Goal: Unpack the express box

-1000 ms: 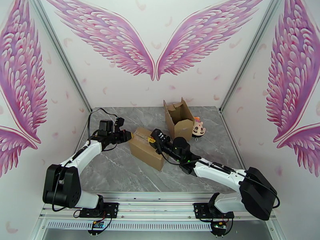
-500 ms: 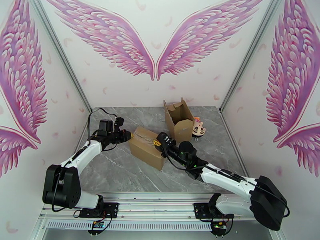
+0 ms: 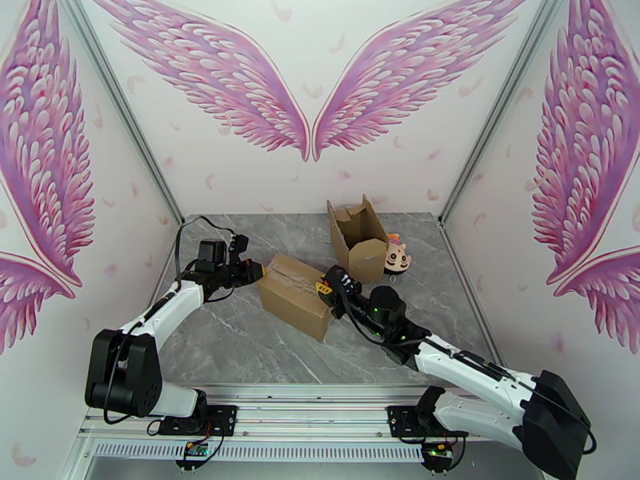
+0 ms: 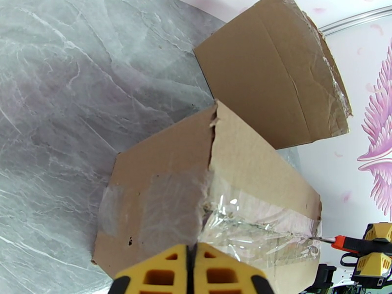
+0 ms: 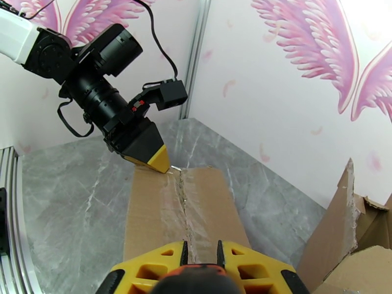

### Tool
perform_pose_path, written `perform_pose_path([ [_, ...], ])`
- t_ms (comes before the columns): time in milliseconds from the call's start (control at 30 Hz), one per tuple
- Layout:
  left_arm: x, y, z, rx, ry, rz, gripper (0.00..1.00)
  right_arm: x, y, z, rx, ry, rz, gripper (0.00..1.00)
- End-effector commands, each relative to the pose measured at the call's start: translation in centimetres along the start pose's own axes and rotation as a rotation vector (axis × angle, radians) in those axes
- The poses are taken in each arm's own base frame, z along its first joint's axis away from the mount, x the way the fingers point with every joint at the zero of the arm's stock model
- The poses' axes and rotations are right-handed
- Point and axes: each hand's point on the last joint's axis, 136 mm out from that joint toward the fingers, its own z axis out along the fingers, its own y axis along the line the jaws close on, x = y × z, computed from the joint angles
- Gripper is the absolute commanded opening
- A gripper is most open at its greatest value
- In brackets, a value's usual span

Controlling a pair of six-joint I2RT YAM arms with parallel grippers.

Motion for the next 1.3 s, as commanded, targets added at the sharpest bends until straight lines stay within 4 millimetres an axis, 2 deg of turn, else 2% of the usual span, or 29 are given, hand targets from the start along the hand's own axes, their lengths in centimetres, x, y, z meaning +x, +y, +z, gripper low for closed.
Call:
perform_pose_path([
  [0, 5.1, 9.3, 0.0, -0.371, 0.121, -0.172, 0.06, 3.0, -1.7, -1.5, 0.065, 0.103, 0.015, 0.0],
  [300, 5.1, 9.3, -0.2, -0.378, 0.121, -0.171, 0.05, 4.0, -2.1, -2.8, 0.054, 0.129, 0.038, 0.0],
  [733, 4.9, 9.1, -0.4, -0.38, 0.115, -0.166, 0.04, 3.8, -3.3, -5.4, 0.125, 0.106, 0.059, 0.0],
  [867, 4.5, 7.8, -0.7, -0.354, 0.097, -0.153, 0.04, 2.6, -4.2, -6.0, 0.166, 0.057, 0.085, 0.0],
  [1100, 4.2, 5.3, -2.6, -0.312, 0.028, -0.152, 0.06, 0.7, -7.1, -7.5, 0.338, -0.023, 0.161, 0.0],
  [1267, 4.9, 4.2, -3.8, -0.293, -0.017, -0.186, 0.09, 1.3, -8.8, -7.5, 0.438, -0.01, 0.236, 0.0],
])
